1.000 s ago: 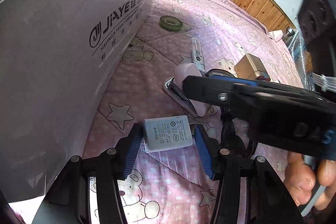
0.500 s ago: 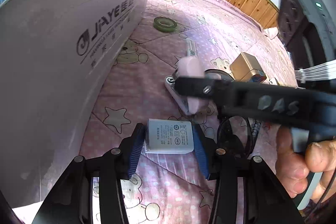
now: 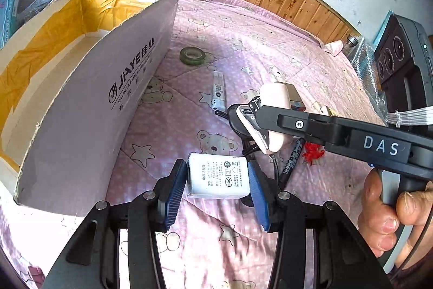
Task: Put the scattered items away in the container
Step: 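Carry adapter and stapler into the cardboard box and open both tools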
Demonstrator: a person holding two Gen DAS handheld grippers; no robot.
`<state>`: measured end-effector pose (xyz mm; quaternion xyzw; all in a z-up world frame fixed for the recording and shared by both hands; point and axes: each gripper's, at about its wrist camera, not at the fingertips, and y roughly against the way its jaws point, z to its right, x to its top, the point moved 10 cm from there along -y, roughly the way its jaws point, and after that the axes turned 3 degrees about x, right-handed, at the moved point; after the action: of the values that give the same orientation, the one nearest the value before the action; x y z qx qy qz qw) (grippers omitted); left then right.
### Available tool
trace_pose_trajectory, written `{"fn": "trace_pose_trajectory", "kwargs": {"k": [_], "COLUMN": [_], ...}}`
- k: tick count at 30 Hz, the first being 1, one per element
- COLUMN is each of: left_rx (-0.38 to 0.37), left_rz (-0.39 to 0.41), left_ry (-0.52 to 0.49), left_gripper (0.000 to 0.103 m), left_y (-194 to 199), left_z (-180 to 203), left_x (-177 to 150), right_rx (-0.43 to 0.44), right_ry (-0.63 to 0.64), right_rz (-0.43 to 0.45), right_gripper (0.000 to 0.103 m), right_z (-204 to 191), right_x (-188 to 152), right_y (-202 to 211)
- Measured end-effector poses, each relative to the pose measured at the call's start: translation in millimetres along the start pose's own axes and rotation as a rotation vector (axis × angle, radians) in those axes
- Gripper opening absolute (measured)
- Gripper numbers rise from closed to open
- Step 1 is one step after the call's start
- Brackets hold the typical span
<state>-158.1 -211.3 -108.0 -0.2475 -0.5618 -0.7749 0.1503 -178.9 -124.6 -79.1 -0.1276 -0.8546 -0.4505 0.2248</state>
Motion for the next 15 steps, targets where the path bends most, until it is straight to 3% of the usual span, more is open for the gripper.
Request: {"fn": "trace_pose_trajectory", "kwargs": {"k": [15], "left_rx": [0.089], "left_rz": [0.089], "left_ry": [-0.018], "left_gripper": [0.047], "left_y": [67], "left_z": [6], "left_x": [29], "right_rx": [0.041], "right_ry": [0.011], "right_rz": [0.102], "right_gripper": [0.026], "right_z": [-35], "right_x": [10], "right_y": [52]}}
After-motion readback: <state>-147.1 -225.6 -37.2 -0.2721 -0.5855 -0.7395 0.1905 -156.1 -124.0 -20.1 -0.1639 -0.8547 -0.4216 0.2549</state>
